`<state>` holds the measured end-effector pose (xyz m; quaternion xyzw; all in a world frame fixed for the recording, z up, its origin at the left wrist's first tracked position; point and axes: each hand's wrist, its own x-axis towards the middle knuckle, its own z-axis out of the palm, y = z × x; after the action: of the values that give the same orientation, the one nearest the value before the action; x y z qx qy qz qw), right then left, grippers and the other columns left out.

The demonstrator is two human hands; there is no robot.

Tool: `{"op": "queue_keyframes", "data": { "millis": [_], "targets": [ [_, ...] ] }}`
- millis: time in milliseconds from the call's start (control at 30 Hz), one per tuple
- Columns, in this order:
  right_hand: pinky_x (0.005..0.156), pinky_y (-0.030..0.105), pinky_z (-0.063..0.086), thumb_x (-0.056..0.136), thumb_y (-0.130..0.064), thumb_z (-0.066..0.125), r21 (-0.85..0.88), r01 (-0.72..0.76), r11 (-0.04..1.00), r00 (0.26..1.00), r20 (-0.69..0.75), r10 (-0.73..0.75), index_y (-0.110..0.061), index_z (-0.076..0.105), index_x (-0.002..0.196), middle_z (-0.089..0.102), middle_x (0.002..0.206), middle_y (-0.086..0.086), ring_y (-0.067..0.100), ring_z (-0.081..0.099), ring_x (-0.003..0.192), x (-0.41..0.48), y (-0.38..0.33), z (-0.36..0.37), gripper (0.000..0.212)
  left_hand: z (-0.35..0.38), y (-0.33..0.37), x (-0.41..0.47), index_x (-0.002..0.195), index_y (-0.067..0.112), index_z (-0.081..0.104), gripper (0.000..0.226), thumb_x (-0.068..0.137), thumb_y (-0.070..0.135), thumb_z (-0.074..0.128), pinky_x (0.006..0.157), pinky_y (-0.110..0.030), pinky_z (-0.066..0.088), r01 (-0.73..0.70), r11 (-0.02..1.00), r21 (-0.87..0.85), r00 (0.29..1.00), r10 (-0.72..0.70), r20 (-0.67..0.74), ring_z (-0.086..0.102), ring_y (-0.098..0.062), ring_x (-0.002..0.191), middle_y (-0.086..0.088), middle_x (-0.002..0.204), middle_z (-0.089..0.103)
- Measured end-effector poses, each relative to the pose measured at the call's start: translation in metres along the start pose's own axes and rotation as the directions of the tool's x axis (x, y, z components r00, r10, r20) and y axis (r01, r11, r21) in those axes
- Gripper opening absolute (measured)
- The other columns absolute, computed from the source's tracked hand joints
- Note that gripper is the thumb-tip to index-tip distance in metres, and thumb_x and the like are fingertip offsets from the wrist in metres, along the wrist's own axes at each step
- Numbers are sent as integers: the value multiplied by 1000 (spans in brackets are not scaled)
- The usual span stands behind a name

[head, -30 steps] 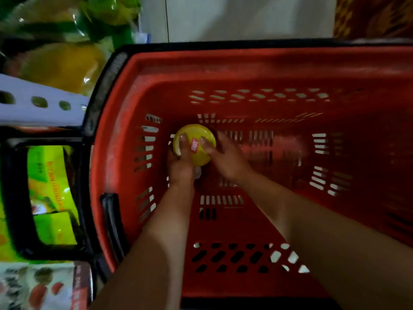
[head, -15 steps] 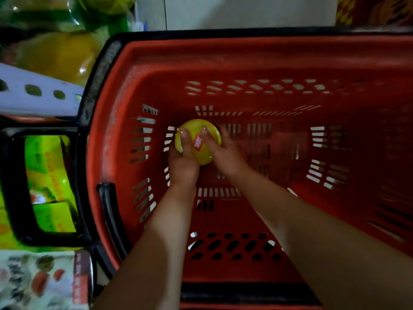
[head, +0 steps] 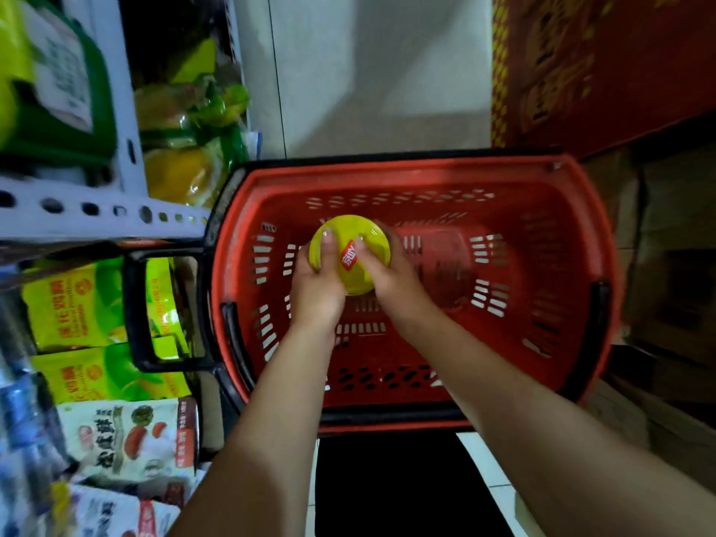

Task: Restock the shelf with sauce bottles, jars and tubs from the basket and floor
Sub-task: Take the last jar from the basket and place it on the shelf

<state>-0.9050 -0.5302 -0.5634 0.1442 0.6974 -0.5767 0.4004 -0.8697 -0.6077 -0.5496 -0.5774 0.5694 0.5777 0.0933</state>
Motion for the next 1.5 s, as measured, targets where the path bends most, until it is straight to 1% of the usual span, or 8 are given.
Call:
{"op": "queue_keyframes", "data": {
  "millis": [233, 333, 600, 733, 933, 1133, 1300, 1500],
  "targets": [
    [97, 27, 41, 92, -23, 54, 3, 32, 999, 999, 3, -32, -12, 37, 137, 51, 131, 12, 15, 50, 111, -69, -70, -17, 49, -22, 53, -84, 122, 26, 52, 81, 67, 81, 31, 98, -45, 45, -122, 987, 107, 993, 121, 12, 59, -29, 108, -8, 116, 64],
    [105, 39, 40, 81, -43, 58, -5, 32, 999, 999, 2, -32, -21, 38, 135, 52, 131, 10, 22, 51, 119, -108, -97, -25, 62, -32, 74, -124, 123, 26, 52, 93, 56, 86, 27, 97, -46, 45, -141, 980, 144, 990, 139, 20, 59, -30, 109, -8, 118, 64],
    [104, 44, 40, 71, -61, 57, -17, 91, 996, 995, -35, -92, -29, 41, 130, 56, 127, 5, 23, 54, 117, -222, -172, -47, 70, -70, 139, -249, 110, 29, 58, 73, 65, 82, 36, 95, -43, 47, -280, 937, 208, 957, 257, 131, 62, -25, 104, -2, 109, 68],
    [93, 41, 46, 60, -69, 55, 3, 100, 995, 995, -29, -99, -38, 42, 120, 59, 120, 2, 23, 57, 112, -269, -200, -59, 69, -88, 167, -303, 114, 22, 59, 44, 90, 54, 43, 91, -30, 44, -378, 878, 293, 925, 343, 164, 58, -21, 107, -2, 112, 65],
    [92, 40, 47, 90, -37, 55, 71, 168, 983, 986, -23, -166, -26, 42, 124, 57, 114, 1, 18, 56, 106, -331, -240, -84, 38, -99, 194, -372, 116, 15, 60, 46, 94, 49, 38, 97, -35, 42, -469, 822, 323, 880, 405, 247, 57, -28, 113, -10, 117, 65],
    [71, 23, 47, 94, -26, 49, 133, 249, 959, 968, -68, -242, -25, 41, 117, 57, 101, -1, 10, 56, 85, -377, -266, -103, 25, -101, 214, -423, 123, 12, 55, 46, 96, 44, 36, 93, -28, 36, -523, 792, 313, 848, 446, 288, 51, -28, 119, -11, 125, 59],
    [100, 44, 44, 89, -36, 55, -20, 298, 954, 935, -197, -296, -29, 46, 108, 61, 115, 9, 24, 58, 107, -399, -279, -115, 22, -97, 222, -448, 118, 13, 58, 48, 95, 48, 35, 87, -26, 37, -578, 763, 291, 809, 488, 328, 55, -25, 114, -8, 118, 62],
    [102, 44, 43, 85, -49, 57, 38, 283, 958, 919, -296, -260, -29, 47, 116, 60, 118, 4, 22, 57, 111, -417, -284, -116, 39, -95, 230, -448, 117, 11, 59, 52, 94, 51, 35, 93, -32, 39, -626, 704, 336, 766, 474, 434, 52, -30, 117, -14, 123, 60]
  ]
}}
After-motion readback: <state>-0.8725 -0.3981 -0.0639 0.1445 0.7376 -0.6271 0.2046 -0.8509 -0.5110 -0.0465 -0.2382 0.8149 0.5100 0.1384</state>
